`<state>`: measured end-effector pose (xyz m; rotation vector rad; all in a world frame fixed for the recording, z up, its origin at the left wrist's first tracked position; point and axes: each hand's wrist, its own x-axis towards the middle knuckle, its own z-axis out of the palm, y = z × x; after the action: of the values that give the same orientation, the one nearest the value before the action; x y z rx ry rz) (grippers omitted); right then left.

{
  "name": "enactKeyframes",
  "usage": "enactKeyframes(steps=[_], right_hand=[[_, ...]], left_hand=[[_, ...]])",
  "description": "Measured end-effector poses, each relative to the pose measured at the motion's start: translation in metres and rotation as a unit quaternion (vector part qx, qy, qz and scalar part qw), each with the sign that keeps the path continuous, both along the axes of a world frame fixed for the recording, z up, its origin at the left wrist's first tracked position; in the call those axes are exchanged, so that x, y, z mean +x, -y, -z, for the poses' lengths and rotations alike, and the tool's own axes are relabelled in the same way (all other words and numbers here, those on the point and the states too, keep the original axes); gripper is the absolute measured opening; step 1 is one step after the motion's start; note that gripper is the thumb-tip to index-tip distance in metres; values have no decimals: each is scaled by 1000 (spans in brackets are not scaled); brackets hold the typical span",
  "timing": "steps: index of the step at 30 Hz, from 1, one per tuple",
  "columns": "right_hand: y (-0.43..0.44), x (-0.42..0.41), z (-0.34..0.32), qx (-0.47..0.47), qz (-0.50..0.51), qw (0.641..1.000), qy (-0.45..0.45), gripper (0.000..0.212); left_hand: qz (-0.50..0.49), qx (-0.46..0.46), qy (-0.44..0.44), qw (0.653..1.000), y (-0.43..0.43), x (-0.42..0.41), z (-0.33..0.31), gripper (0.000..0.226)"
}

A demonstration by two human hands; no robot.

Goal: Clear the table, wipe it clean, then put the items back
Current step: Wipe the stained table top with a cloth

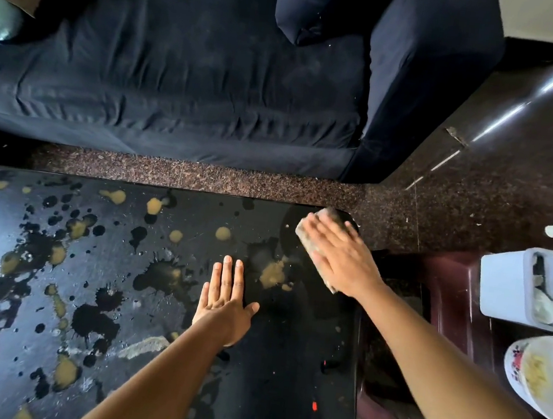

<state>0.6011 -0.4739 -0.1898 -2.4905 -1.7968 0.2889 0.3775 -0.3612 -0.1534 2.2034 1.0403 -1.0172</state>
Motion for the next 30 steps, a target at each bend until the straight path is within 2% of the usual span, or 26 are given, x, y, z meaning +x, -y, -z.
enactKeyframes(steps=[2,4,6,8,10,11,13,16,18,21,24,26,28,30], right_hand=[[-27,-4,-2,8,159,987,-4,59],[-52,-17,-4,12,239,971,-20,60],[-52,-33,-4,17,198,980,-17,59],[-27,-42,-6,10,62,998,-14,58],[9,-41,-4,1,-68,998,-9,58],[22,-33,-2,4,-98,995,-7,58],[31,-15,1,21,-46,999,-2,58],[0,-2,-2,36,168,985,-21,57],[-24,-3,-5,22,246,969,-22,59],[-25,-19,-5,25,214,976,-10,58],[14,-42,-4,23,16,1000,-11,57],[34,-38,-2,10,-101,995,-21,57],[30,-24,-1,17,-79,997,-14,57],[3,-19,-1,14,72,997,-14,59]], left_hand=[[0,-4,0,1000,-1,0,0,74],[3,-6,-3,1000,0,1,0,74],[3,-2,-6,1000,0,1,-1,74],[0,0,-8,1000,1,2,-2,74],[1,0,-8,1000,0,2,-4,73],[1,0,-8,1000,0,2,-4,73],[2,5,-4,1000,2,0,-4,73],[5,11,7,1000,1,0,-3,73],[7,10,10,1000,1,-1,-2,73],[4,13,15,1000,2,-3,-1,74],[9,22,16,1000,3,-3,-1,75],[10,21,10,1000,3,-2,-3,74],[9,20,9,1000,3,-2,-3,73],[14,23,9,1000,2,-1,-2,73]])
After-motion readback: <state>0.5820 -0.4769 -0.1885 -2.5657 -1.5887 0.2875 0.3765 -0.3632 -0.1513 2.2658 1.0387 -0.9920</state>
